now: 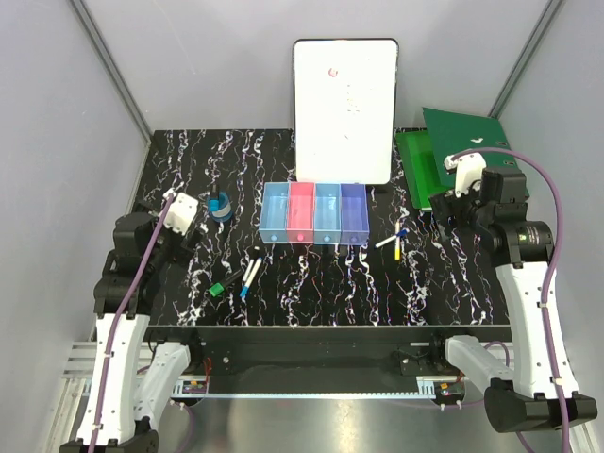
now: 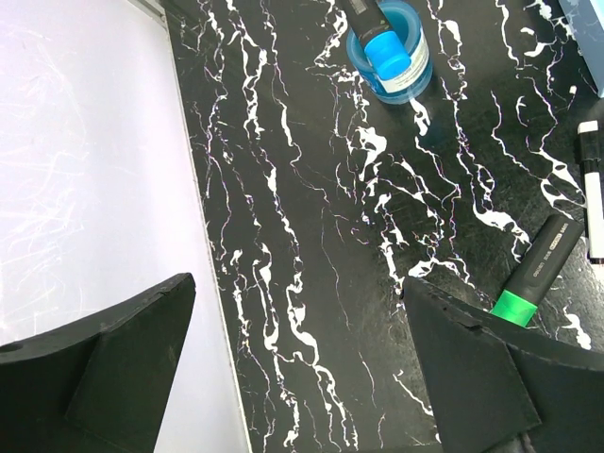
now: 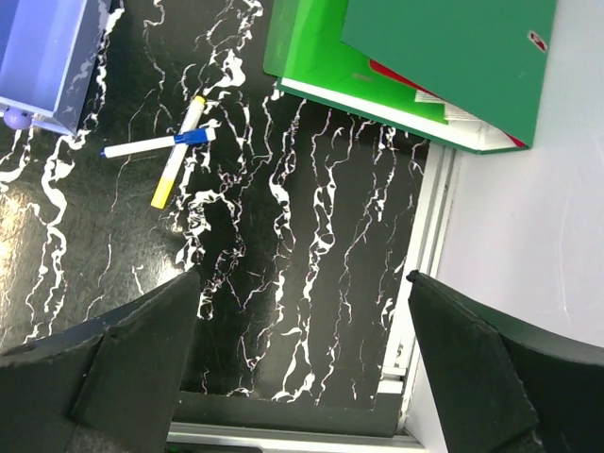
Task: Sort the stationery into containers
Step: Pick up the pen from the center of the board.
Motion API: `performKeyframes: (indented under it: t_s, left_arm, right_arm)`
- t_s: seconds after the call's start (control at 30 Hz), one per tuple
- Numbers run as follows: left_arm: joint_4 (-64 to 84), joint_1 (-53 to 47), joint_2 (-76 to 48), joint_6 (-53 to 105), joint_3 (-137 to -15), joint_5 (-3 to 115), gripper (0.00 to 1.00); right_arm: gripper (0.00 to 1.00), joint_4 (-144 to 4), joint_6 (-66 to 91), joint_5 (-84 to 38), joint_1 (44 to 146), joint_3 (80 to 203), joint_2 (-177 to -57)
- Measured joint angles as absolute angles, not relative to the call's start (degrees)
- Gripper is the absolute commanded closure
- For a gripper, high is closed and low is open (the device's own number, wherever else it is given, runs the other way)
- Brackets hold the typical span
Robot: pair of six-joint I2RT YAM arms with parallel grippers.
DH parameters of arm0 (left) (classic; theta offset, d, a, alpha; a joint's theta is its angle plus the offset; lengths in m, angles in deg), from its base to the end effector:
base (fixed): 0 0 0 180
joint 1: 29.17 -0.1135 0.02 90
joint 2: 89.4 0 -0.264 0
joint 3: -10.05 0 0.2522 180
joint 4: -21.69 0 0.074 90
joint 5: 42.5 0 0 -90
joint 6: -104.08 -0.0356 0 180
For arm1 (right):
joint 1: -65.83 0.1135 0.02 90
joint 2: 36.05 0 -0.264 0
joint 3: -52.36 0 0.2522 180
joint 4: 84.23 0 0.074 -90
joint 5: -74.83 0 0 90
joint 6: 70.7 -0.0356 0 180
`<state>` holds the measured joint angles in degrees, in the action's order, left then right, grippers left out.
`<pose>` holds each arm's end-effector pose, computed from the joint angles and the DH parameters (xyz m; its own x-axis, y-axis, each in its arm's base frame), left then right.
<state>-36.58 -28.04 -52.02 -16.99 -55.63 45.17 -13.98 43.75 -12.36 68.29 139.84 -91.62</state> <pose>0.1272 -0.0011 0.3386 -0.4358 0.5244 -0.7315 0.2445 0.8512 0.4645 0.1707 0.0056 0.3966 -0.5623 -0.4379 -0.7014 -0.2606 0.8989 -0.3523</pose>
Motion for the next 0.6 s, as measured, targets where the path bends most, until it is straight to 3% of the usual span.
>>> performKeyframes:
  t_s: [0.37,0.6]
  left_arm:
    - [-36.6,-28.0,-52.0,-14.7,-55.7,44.0,0.01]
    - [-38.8,-28.0,-42.1,-6.8,-59.3,43.2,0.02]
  right_arm:
    - [0.0,-14.8,40.4,-4.0,68.3,141.6,-92.9]
    - [0.0,-11.8,35.3,-9.0,68.3,145.8,-96.1]
